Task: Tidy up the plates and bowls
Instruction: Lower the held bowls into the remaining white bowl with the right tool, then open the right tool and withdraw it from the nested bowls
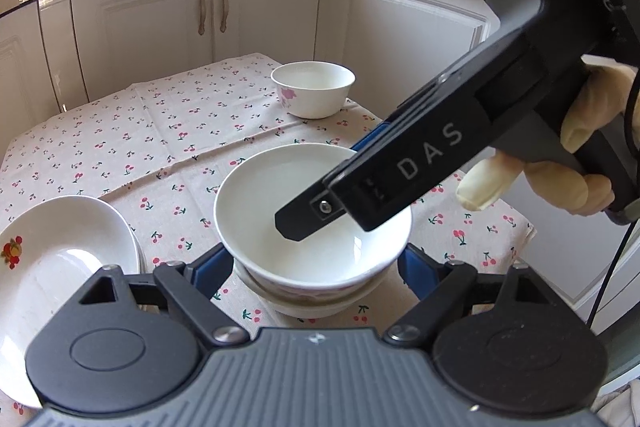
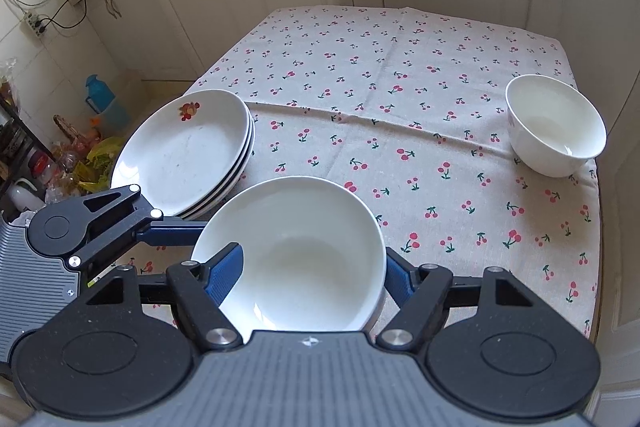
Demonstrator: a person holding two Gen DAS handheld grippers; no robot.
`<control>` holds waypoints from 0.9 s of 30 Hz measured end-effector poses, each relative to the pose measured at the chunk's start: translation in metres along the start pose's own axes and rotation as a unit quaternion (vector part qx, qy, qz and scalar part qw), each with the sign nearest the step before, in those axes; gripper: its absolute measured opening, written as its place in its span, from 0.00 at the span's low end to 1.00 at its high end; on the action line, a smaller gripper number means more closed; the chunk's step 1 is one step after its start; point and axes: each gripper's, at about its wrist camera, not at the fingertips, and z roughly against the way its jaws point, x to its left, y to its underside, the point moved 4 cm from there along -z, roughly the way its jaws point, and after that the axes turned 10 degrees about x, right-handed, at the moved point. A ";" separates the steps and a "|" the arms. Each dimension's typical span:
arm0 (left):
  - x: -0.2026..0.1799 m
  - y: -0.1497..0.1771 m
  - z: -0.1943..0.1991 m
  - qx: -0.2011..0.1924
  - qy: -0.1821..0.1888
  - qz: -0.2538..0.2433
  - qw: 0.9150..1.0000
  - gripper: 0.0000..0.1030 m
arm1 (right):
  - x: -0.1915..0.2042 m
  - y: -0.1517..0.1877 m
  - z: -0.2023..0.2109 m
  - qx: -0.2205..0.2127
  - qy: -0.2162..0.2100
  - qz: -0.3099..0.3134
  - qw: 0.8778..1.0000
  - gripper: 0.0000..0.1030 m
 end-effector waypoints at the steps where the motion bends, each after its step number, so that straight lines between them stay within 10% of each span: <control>1: 0.000 0.000 0.000 0.001 0.001 0.001 1.000 0.86 | 0.000 0.000 0.000 0.000 0.001 0.000 1.000 0.77; 27: 0.003 0.005 -0.001 0.005 0.017 -0.004 1.000 0.92 | 0.005 -0.002 0.005 -0.026 0.013 0.013 1.000 0.89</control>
